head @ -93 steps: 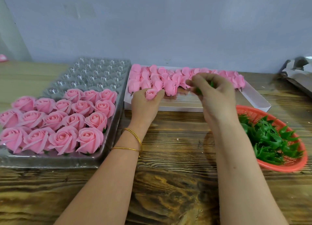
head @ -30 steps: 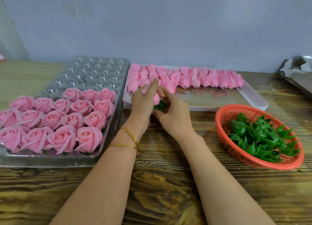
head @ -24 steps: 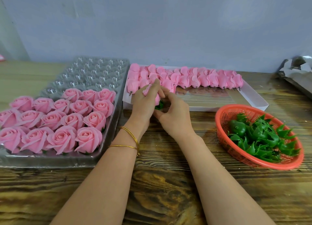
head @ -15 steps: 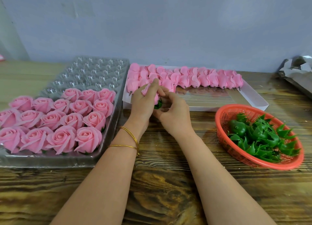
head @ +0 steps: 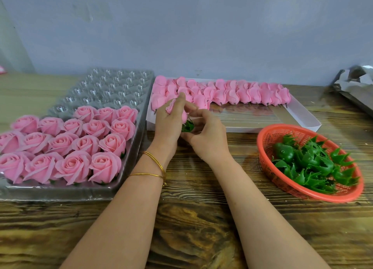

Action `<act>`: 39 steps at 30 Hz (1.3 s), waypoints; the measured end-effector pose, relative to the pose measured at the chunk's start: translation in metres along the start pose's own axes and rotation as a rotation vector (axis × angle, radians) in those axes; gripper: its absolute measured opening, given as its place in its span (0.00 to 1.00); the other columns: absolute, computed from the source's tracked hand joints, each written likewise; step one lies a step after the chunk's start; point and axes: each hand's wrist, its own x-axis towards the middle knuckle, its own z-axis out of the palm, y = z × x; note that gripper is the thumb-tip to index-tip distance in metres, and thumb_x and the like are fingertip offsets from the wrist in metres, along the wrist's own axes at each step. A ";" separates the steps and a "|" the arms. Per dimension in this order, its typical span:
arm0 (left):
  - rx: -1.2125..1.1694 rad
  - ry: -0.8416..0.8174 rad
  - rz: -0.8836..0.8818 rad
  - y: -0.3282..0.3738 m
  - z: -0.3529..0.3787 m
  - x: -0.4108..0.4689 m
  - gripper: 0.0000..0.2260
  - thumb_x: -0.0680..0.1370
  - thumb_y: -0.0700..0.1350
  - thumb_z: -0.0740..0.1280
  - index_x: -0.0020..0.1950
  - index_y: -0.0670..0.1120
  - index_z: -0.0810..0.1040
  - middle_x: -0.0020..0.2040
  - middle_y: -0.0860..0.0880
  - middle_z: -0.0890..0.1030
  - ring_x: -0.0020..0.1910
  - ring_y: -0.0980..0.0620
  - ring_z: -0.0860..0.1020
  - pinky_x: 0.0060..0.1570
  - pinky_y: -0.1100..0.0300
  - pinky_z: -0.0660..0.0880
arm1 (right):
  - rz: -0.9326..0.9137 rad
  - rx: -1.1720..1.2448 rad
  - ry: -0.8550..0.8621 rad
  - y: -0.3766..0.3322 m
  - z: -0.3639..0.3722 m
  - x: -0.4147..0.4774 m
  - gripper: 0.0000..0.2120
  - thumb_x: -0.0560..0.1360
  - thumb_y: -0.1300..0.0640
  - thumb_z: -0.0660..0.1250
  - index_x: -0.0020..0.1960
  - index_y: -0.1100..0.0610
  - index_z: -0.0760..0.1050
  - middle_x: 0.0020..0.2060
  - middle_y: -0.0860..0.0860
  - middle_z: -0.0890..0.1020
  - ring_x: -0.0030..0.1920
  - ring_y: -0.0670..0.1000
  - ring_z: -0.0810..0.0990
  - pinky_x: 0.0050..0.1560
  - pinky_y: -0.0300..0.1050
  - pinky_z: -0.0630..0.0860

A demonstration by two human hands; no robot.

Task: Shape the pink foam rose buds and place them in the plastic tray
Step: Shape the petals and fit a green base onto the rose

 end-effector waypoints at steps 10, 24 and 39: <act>0.043 -0.031 0.004 0.001 0.000 -0.004 0.18 0.80 0.52 0.63 0.31 0.55 0.82 0.35 0.54 0.83 0.41 0.56 0.81 0.48 0.56 0.75 | -0.031 0.089 0.009 -0.007 0.000 -0.004 0.28 0.68 0.68 0.74 0.66 0.53 0.75 0.46 0.38 0.79 0.48 0.36 0.79 0.50 0.26 0.74; 0.040 -0.051 0.096 -0.004 0.000 -0.001 0.19 0.80 0.51 0.62 0.29 0.54 0.81 0.34 0.54 0.83 0.37 0.60 0.80 0.39 0.66 0.74 | -0.007 0.065 0.037 -0.006 0.001 -0.003 0.22 0.68 0.68 0.74 0.60 0.58 0.78 0.39 0.39 0.79 0.36 0.31 0.77 0.41 0.25 0.72; 0.001 -0.077 0.102 -0.004 -0.001 0.000 0.19 0.79 0.52 0.62 0.28 0.53 0.81 0.32 0.54 0.82 0.36 0.60 0.80 0.37 0.68 0.74 | -0.025 0.108 0.015 -0.011 -0.001 -0.007 0.28 0.69 0.69 0.73 0.67 0.55 0.76 0.54 0.47 0.83 0.49 0.39 0.80 0.50 0.26 0.73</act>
